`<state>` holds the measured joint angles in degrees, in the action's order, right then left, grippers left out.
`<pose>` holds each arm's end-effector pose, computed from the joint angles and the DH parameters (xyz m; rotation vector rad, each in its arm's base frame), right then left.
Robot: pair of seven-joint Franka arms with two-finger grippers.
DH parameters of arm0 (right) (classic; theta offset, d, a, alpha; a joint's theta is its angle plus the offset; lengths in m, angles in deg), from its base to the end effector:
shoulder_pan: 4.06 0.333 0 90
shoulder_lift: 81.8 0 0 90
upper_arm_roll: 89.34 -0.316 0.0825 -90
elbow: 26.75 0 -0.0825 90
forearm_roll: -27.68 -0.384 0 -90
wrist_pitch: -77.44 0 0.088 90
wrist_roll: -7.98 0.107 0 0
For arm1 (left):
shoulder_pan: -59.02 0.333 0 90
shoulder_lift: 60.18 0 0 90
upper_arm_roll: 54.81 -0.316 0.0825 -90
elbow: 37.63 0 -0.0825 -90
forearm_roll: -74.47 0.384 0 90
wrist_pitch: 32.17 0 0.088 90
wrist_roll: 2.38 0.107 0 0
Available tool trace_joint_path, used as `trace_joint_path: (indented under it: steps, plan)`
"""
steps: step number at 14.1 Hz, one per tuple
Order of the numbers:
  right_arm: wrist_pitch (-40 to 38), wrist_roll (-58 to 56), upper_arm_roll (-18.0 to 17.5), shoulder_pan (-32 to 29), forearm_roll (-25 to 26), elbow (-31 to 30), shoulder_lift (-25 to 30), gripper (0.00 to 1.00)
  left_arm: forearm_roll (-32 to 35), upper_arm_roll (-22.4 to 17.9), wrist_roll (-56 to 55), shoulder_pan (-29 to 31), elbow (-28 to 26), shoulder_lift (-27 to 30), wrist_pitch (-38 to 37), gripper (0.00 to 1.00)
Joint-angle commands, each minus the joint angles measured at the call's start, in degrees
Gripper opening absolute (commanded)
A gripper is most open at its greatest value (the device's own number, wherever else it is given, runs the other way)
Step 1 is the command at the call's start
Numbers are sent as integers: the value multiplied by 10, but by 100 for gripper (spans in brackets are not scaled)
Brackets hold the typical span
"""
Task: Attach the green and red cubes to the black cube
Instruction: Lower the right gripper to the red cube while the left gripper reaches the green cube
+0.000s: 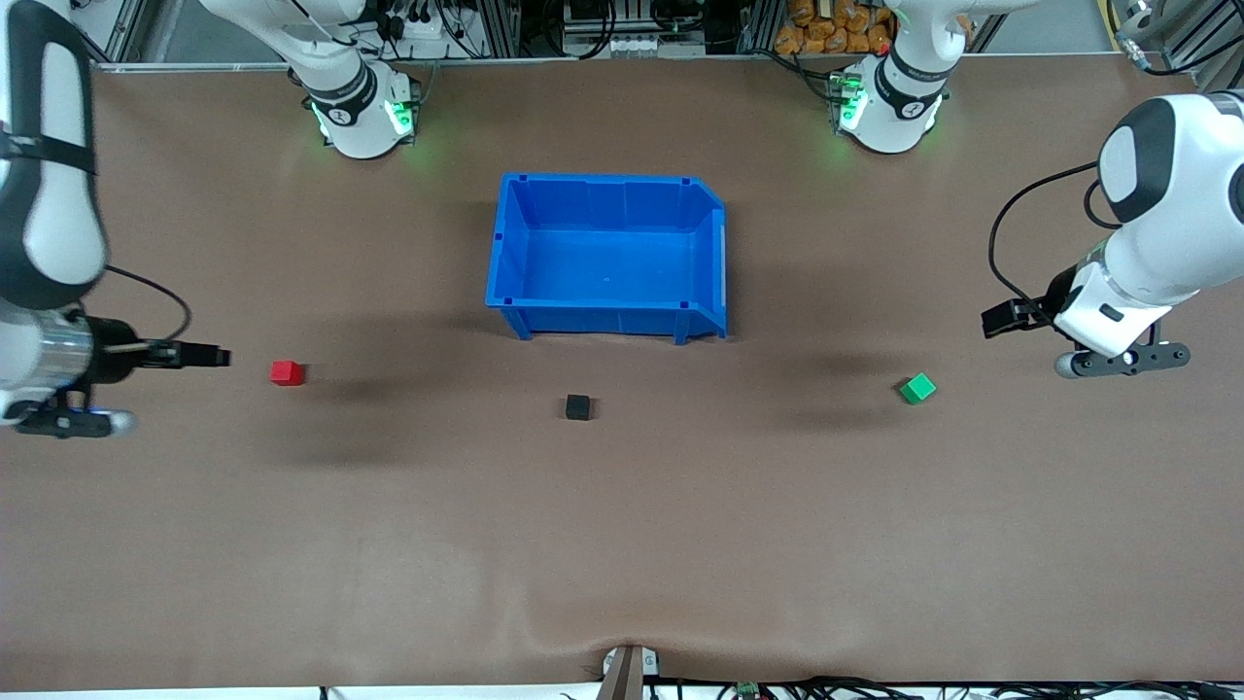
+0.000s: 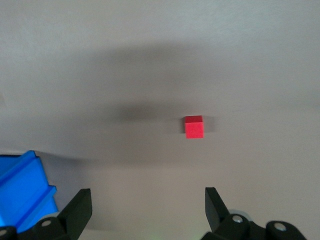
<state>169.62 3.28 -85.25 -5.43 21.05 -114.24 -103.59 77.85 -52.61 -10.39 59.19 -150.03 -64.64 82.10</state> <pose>0.6351 -0.0431 0.4196 -2.9970 0.0508 0.4354 0.5696 -0.0162 0.4310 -3.0846 -0.1218 0.0626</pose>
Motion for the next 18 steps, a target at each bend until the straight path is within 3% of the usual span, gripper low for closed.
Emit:
trace_joint_path:
  steps: [1, 3, 7, 10, 13, 15, 18]
  plan:
    - [59, 1, 0, 4, 45, -49, -4, 100, 8, 2, -5, 3, -51, 1, 62, 100]
    - [136, 1, 0, 1, 50, -109, -1, 100, 7, 2, -15, 4, -54, -15, 76, 100]
    - [249, -37, 0, -19, 50, -206, 0, 100, 8, 3, -149, -12, -54, -84, 149, 100]
    - [373, -82, 0, -35, 50, -295, 3, 100, 7, 2, -160, -3, -51, -140, 223, 100]
    - [467, -81, 0, -36, 48, -363, 1, 100, 0, 2, -194, 11, -27, -181, 233, 100]
    - [519, -82, 0, -34, 48, -394, -4, 100, 0, 2, -244, 14, -36, -194, 232, 100]
    - [525, -82, 0, -34, 48, -395, -8, 100, 0, 3, -336, 13, -34, -207, 227, 100]
